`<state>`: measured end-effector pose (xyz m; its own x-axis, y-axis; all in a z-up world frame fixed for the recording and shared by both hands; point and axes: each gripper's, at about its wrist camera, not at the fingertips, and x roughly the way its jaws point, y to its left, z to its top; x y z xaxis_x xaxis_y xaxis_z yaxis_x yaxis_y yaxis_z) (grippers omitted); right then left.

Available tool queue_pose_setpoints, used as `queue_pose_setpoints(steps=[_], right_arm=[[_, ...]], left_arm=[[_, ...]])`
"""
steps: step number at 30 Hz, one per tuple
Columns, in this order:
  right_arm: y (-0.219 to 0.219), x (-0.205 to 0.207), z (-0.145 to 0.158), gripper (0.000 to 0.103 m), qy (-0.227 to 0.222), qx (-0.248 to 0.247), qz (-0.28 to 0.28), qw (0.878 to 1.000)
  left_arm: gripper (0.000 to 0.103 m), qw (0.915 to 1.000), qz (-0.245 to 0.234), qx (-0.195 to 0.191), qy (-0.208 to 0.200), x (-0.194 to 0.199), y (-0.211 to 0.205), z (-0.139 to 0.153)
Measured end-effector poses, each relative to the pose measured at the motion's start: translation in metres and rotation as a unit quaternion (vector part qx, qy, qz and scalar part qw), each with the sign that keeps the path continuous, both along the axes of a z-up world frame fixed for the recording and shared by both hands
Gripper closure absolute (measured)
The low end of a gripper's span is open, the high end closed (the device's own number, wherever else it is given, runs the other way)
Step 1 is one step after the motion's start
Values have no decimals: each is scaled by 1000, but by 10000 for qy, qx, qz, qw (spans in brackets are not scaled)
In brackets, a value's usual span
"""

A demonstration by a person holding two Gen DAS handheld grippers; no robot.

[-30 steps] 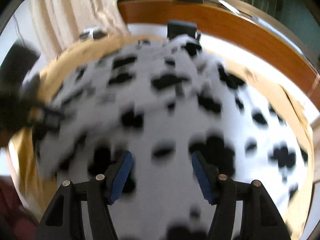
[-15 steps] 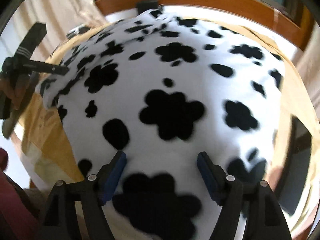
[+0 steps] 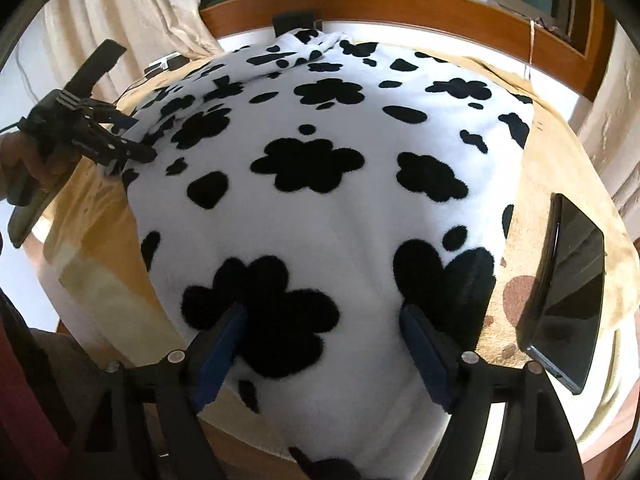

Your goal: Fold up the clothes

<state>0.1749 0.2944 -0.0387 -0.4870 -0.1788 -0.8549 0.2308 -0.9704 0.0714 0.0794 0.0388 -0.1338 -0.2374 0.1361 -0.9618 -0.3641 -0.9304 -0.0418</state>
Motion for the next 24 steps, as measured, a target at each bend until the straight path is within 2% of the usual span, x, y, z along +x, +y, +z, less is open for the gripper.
queue_pose_setpoints(steps=[3, 5, 6, 10, 12, 13, 15, 19, 21, 24], right_arm=[[0, -4, 0, 12, -101, -81, 48, 9999], [-3, -10, -1, 0, -306, -166, 184, 9992], [-5, -14, -1, 0, -425, -149, 271, 9986], [-11, -31, -1, 0, -1064, 48, 555, 9928], [-6, -45, 3, 0, -1481, -98, 612, 9870], [-1, -55, 11, 0, -1520, -249, 588, 9863], [13, -79, 35, 0, -1315, -552, 494, 9885], [33, -165, 79, 0, -627, -1086, 295, 9917], [30, -219, 91, 1, -340, -1321, 318, 9901], [8, -301, 99, 6, 3, -1566, 558, 9861]], left_arm=[[14, 9965, 380, 698, -245, -19, -19, 15], [14, 9918, 618, 1101, -207, -36, -33, 30], [14, 9893, 726, 1253, -150, -47, -39, 38], [14, 9847, 824, 1528, 119, -95, -51, 63], [14, 9856, 689, 1530, 228, -119, -50, 72], [14, 9855, 633, 1556, 256, -129, -50, 74], [14, 9842, 508, 1670, 284, -150, -49, 75], [14, 9769, 471, 2072, 214, -190, -45, 63], [14, 9685, 625, 2411, 49, -207, -49, 53], [14, 9493, 1011, 2971, -210, -230, -61, 37]])
